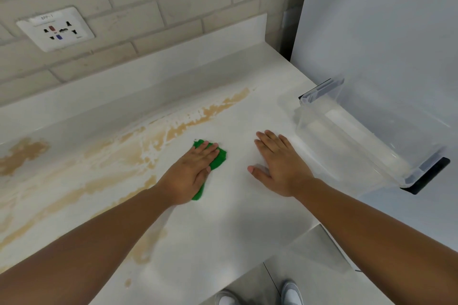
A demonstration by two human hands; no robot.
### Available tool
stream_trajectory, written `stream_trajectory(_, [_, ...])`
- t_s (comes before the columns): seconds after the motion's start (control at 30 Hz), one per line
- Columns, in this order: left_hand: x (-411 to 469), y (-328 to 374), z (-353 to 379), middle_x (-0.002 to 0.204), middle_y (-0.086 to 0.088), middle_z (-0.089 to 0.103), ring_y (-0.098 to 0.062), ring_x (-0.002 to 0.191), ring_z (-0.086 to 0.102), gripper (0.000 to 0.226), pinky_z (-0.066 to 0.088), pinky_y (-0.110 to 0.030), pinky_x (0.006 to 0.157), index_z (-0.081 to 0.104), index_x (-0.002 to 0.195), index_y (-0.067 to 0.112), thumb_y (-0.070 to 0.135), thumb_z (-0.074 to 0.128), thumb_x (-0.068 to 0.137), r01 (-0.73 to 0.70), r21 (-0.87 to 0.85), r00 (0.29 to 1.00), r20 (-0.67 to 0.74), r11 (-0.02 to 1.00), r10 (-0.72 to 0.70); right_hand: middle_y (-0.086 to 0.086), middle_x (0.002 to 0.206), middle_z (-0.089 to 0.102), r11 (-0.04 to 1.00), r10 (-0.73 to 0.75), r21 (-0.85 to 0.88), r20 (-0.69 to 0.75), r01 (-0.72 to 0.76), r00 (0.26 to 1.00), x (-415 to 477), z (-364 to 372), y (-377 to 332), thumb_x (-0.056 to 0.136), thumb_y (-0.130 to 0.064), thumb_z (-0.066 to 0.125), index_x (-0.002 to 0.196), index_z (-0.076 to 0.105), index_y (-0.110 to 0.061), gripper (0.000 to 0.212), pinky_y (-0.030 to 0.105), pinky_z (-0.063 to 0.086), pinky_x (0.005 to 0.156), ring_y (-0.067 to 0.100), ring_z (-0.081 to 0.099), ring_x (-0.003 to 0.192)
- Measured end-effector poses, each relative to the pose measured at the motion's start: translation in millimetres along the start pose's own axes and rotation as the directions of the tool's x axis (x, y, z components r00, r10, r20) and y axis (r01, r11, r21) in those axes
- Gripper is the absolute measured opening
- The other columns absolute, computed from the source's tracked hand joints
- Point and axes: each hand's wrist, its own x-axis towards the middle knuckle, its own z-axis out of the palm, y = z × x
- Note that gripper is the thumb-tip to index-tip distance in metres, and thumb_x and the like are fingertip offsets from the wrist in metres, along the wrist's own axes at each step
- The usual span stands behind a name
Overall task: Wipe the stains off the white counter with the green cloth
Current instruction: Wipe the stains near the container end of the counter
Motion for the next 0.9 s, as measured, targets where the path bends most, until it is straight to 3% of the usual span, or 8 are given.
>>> stream_trajectory(0.17, [34.2,-13.9,-2.9,0.161,0.0,0.016,-0.018,0.151,0.006,0.058,0.003,-0.036,0.123,0.023,0.153,0.014,0.033,0.019,0.099,0.278,0.023,0.958,-0.081,0.96,-0.275,0.004,0.164,0.013,1.0,0.002,0.001,-0.002,-0.002,1.0,0.0,-0.3,-1.0,0.094,-0.072,0.016,0.153,0.025,-0.011,0.086,0.045,0.01,0.122,0.02,0.002,0.151])
stream_trajectory(0.27, [64.7,-2.0,2.6,0.162,-0.004,0.017,-0.022,0.151,0.006,0.055,-0.001,-0.034,0.122,0.023,0.153,0.012,0.027,0.022,0.1,0.343,0.046,0.935,-0.112,0.938,-0.337,0.004,0.164,0.014,1.0,-0.001,0.007,-0.002,0.001,1.0,0.9,-1.5,-0.4,0.093,-0.073,0.014,0.153,0.025,-0.01,0.088,0.045,0.011,0.122,0.02,0.003,0.151])
stream_trajectory(0.57, [57.6,51.6,27.9,0.161,-0.006,0.018,-0.023,0.151,0.006,0.054,0.002,-0.037,0.123,0.023,0.154,0.012,0.021,0.03,0.101,0.082,0.058,0.995,-0.055,0.995,-0.079,0.009,0.161,0.023,0.997,-0.016,0.074,-0.042,0.019,0.999,-0.7,-3.7,-2.2,0.094,-0.071,0.01,0.15,0.031,-0.005,0.089,0.046,0.014,0.121,0.022,0.011,0.151])
stream_trajectory(0.7, [22.4,45.5,23.8,0.161,0.0,0.018,-0.017,0.151,0.005,0.053,0.003,-0.036,0.123,0.025,0.153,0.014,0.027,0.028,0.102,-0.003,0.026,1.0,0.0,1.0,0.003,0.015,0.147,0.045,0.993,-0.032,0.108,-0.202,0.055,0.979,-6.4,-6.0,-4.1,0.099,-0.051,0.036,0.14,0.045,0.001,0.067,0.048,0.027,0.117,0.03,0.031,0.143])
stream_trajectory(0.8, [14.7,28.1,15.3,0.161,0.002,0.017,-0.016,0.151,0.005,0.057,0.003,-0.035,0.123,0.025,0.153,0.014,0.035,0.021,0.1,0.044,0.01,0.999,-0.013,0.999,-0.044,0.017,0.132,0.057,0.99,0.03,0.143,-0.333,0.019,0.942,-18.1,-4.4,-2.1,0.097,-0.039,0.046,0.13,0.056,0.002,0.053,0.048,0.038,0.109,0.033,0.048,0.13])
stream_trajectory(0.9, [39.3,15.9,12.0,0.162,-0.001,0.015,-0.02,0.151,0.006,0.055,0.003,-0.036,0.123,0.024,0.153,0.012,0.03,0.024,0.101,0.21,0.011,0.976,-0.067,0.978,-0.209,0.015,0.133,0.058,0.984,0.064,0.177,-0.311,-0.008,0.948,-34.0,-0.9,0.8,0.097,-0.04,0.047,0.129,0.058,0.0,0.052,0.046,0.04,0.109,0.03,0.049,0.129])
